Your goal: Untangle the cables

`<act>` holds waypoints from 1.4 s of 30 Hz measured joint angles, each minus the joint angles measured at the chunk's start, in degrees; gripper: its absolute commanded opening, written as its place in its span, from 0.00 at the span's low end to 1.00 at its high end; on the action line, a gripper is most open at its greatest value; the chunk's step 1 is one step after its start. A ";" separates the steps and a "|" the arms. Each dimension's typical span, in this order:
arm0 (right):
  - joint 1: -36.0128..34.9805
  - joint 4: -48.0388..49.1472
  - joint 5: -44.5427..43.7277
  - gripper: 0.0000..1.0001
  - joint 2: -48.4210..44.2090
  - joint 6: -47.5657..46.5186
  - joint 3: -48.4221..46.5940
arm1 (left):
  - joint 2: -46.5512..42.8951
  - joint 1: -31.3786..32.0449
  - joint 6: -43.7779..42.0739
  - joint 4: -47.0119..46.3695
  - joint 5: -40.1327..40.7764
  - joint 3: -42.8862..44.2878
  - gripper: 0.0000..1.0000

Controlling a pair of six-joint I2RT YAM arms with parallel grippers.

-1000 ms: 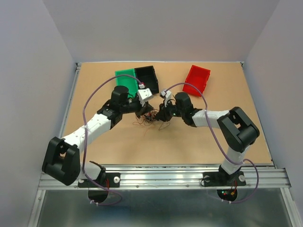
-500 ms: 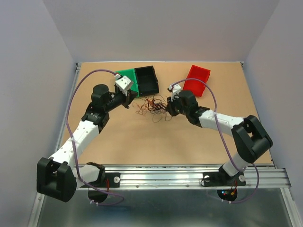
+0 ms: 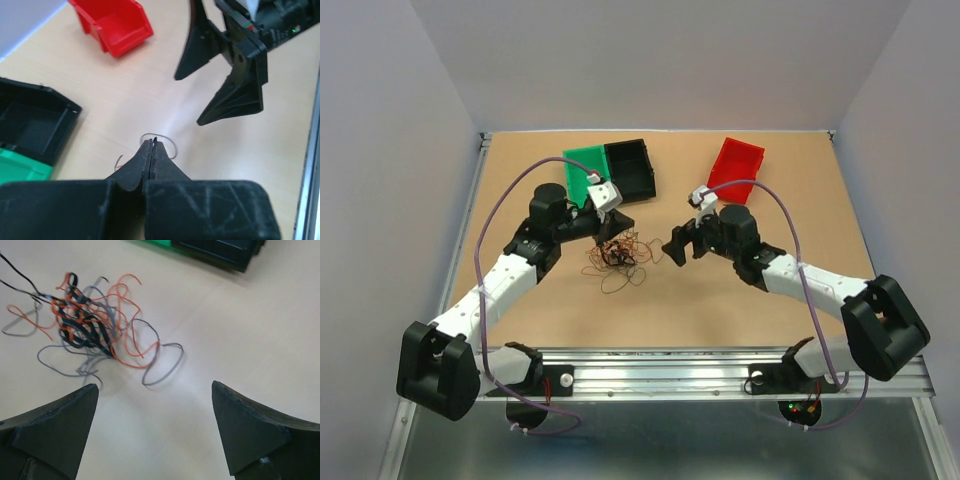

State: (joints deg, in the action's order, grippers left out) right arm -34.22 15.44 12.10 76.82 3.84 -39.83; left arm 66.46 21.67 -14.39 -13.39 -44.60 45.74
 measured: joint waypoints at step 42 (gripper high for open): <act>-4.87 -8.70 -32.83 0.08 -4.72 13.33 1.29 | -13.29 0.13 7.30 -10.67 34.23 -7.80 0.00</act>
State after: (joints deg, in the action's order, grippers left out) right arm -39.09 6.74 -20.73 72.10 17.17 -38.54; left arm 53.17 21.80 -7.09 -24.05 -10.37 37.93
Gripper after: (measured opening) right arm 0.155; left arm 0.025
